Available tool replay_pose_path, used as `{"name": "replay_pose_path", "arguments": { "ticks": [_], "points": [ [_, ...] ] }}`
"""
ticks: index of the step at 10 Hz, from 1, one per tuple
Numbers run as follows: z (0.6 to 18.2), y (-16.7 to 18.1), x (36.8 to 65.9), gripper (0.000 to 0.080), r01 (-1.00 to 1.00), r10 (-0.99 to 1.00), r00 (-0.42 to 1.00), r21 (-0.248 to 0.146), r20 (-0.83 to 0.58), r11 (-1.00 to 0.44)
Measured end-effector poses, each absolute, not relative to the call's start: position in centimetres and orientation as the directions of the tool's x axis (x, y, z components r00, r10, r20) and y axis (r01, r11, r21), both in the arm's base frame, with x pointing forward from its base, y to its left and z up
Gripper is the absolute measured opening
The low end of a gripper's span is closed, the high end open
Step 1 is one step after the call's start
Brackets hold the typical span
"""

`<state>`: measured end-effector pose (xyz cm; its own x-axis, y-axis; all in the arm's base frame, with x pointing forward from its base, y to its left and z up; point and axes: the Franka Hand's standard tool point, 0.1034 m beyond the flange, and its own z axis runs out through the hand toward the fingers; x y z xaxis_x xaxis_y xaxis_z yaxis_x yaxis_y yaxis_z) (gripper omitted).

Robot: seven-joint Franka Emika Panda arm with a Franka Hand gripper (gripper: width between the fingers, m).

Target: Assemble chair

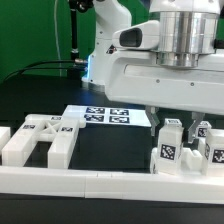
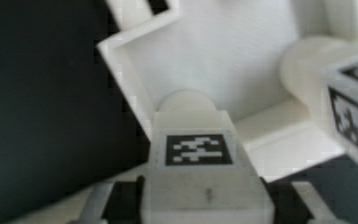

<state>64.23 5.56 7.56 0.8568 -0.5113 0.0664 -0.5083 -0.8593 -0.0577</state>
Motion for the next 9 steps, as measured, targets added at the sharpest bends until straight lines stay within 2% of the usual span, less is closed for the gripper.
{"name": "replay_pose_path", "arguments": {
  "ticks": [1,2,4,7,9],
  "points": [
    [7.62,5.58,64.2,0.0285,-0.637,-0.639,0.767,-0.06,0.048,-0.769],
    [7.64,5.55,64.21,0.0285,-0.792,-0.795,0.607,-0.072,0.028,-0.607],
    [7.54,5.32,64.38,0.0286,-0.955,-0.96,0.279,-0.115,-0.038,-0.273],
    [7.57,5.7,64.42,0.0287,-0.994,-0.996,0.029,-0.105,-0.08,-0.021],
    [7.59,5.72,64.39,0.0287,-0.994,-0.995,-0.04,-0.093,-0.09,0.048]
  ]
}}
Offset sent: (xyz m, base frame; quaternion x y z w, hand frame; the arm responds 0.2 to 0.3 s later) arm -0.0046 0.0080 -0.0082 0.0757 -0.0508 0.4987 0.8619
